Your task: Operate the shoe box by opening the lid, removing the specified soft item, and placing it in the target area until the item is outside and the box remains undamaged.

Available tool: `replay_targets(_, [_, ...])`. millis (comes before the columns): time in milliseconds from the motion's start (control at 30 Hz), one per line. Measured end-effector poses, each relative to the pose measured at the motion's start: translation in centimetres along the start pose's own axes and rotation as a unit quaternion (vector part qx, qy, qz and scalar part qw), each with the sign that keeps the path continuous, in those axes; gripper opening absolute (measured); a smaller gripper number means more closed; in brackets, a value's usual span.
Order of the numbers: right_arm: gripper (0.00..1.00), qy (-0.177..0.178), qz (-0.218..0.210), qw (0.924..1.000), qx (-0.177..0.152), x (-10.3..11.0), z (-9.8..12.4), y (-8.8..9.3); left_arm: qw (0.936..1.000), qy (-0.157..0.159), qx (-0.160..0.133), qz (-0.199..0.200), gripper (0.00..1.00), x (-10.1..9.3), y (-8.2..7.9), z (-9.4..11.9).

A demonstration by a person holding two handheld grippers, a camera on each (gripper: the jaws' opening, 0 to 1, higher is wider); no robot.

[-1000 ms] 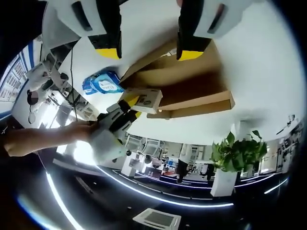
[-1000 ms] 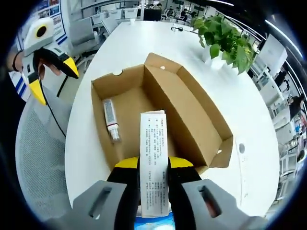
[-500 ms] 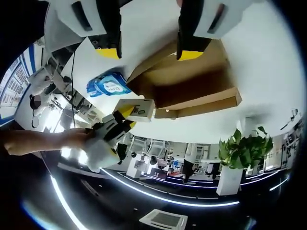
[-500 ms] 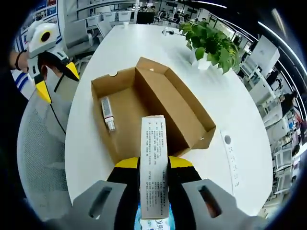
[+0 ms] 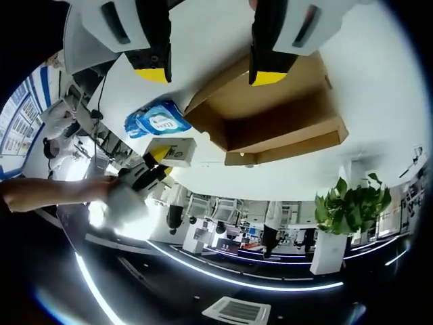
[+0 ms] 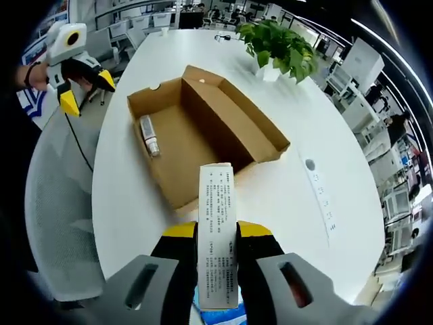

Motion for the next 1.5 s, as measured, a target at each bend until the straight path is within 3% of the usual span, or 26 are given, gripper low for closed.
replay_targets(667, [0.18, 0.032, -0.051, 0.9973, 0.042, -0.4, 5.3, 10.1, 0.9996, 0.019, 0.013, -0.017, 0.47, -3.1, -0.7, -2.2])
replay_targets(1167, [0.18, 0.041, -0.08, 0.9941, 0.06, 0.4, 7.7, 15.7, 0.9991, 0.028, 0.025, -0.017, 0.47, -4.1, -0.8, -4.1])
replay_targets(1500, [0.18, 0.05, -0.096, 0.9915, 0.072, -0.2, 9.4, 18.9, 0.9987, 0.035, 0.03, -0.02, 0.47, -5.5, -1.1, -5.2])
Point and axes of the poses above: the point that each gripper's makers call its tool centre point, and the gripper's own axes: z roughly backward along the fingers, x roughly to its left, y roughly out of its underside, the point moved 9 cm from there along z, roughly backward along the fingers, and after that the axes turned 5 degrees about y, right-handed, at the moved point
